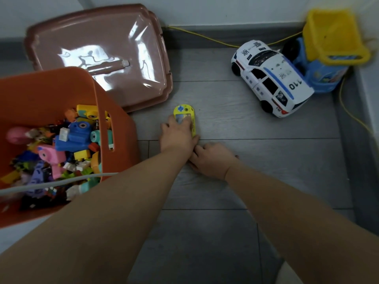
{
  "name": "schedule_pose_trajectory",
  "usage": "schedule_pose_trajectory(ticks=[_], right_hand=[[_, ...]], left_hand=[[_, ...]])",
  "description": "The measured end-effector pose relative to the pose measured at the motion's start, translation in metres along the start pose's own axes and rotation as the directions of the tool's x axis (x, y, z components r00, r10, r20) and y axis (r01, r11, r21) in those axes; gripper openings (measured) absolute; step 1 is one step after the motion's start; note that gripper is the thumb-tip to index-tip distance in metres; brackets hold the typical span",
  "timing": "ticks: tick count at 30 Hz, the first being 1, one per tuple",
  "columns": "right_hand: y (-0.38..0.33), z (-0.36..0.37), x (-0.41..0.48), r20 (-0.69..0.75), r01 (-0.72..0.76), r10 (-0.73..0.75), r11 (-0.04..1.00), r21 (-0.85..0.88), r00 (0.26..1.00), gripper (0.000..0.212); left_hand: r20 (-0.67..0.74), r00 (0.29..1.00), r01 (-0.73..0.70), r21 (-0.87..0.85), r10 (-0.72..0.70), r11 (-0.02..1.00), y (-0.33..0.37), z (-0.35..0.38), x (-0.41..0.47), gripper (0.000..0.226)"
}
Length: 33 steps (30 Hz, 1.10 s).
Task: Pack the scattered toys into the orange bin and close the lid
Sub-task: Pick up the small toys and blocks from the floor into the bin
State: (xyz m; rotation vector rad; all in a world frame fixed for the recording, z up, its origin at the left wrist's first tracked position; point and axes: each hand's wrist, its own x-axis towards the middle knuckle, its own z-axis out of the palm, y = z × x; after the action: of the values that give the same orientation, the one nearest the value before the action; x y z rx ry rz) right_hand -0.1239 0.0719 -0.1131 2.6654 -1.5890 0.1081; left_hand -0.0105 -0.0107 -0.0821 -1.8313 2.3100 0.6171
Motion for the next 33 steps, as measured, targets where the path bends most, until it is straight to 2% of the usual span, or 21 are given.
schedule_pose_trajectory(ticks=[2, 4, 6, 8, 10, 12, 15, 19, 22, 28, 33], right_hand=[[0.002, 0.000, 0.000, 0.078, 0.017, -0.015, 1.000, -0.017, 0.997, 0.027], [0.004, -0.011, 0.003, 0.200, 0.007, -0.007, 1.000, -0.002, 0.980, 0.029], [0.008, -0.026, 0.002, 0.303, -0.073, 0.055, 0.996, 0.049, 0.951, 0.031], [0.015, -0.037, -0.001, 0.357, -0.240, 0.194, 0.966, 0.091, 0.914, 0.029], [0.025, -0.048, -0.008, 0.367, -0.454, 0.371, 0.875, 0.170, 0.853, 0.023], [0.037, -0.059, -0.013, 0.349, -0.628, 0.534, 0.729, 0.270, 0.770, 0.014], [0.052, -0.082, -0.015, 0.342, -0.757, 0.680, 0.527, 0.387, 0.649, 0.022], [0.057, -0.122, -0.002, 0.297, -0.768, 0.772, 0.352, 0.536, 0.561, 0.030], [0.054, -0.154, 0.020, 0.258, -0.736, 0.800, 0.304, 0.605, 0.542, 0.035], [0.037, -0.224, 0.066, 0.200, -0.672, 0.767, 0.367, 0.644, 0.610, 0.029], [0.024, -0.275, 0.102, 0.149, -0.616, 0.762, 0.374, 0.694, 0.630, 0.024]], left_hand=[[0.012, 0.999, 0.048, -0.033, -0.048, 0.998, -0.001, -0.002, -0.002, 0.055], [0.049, 0.994, 0.102, -0.064, -0.099, 0.993, -0.002, -0.004, -0.004, 0.069], [0.102, 0.981, 0.175, -0.131, -0.162, 0.976, -0.004, -0.010, -0.006, 0.080], [0.133, 0.968, 0.234, -0.198, -0.210, 0.952, -0.007, -0.017, -0.011, 0.076], [0.140, 0.964, 0.254, -0.237, -0.226, 0.938, -0.009, -0.025, -0.019, 0.070], [0.132, 0.966, 0.253, -0.269, -0.224, 0.929, -0.009, -0.032, -0.027, 0.068], [0.118, 0.973, 0.225, -0.298, -0.198, 0.927, -0.006, -0.049, -0.039, 0.069], [0.061, 0.989, 0.150, -0.330, -0.138, 0.932, 0.005, -0.080, -0.052, 0.070], [0.004, 0.995, 0.094, -0.396, -0.101, 0.913, 0.015, -0.108, -0.063, 0.068], [-0.057, 0.998, 0.008, -0.458, -0.038, 0.889, 0.025, -0.175, -0.083, 0.070], [-0.133, 0.987, 0.018, -0.472, -0.092, 0.881, 0.010, -0.234, -0.094, 0.073]])
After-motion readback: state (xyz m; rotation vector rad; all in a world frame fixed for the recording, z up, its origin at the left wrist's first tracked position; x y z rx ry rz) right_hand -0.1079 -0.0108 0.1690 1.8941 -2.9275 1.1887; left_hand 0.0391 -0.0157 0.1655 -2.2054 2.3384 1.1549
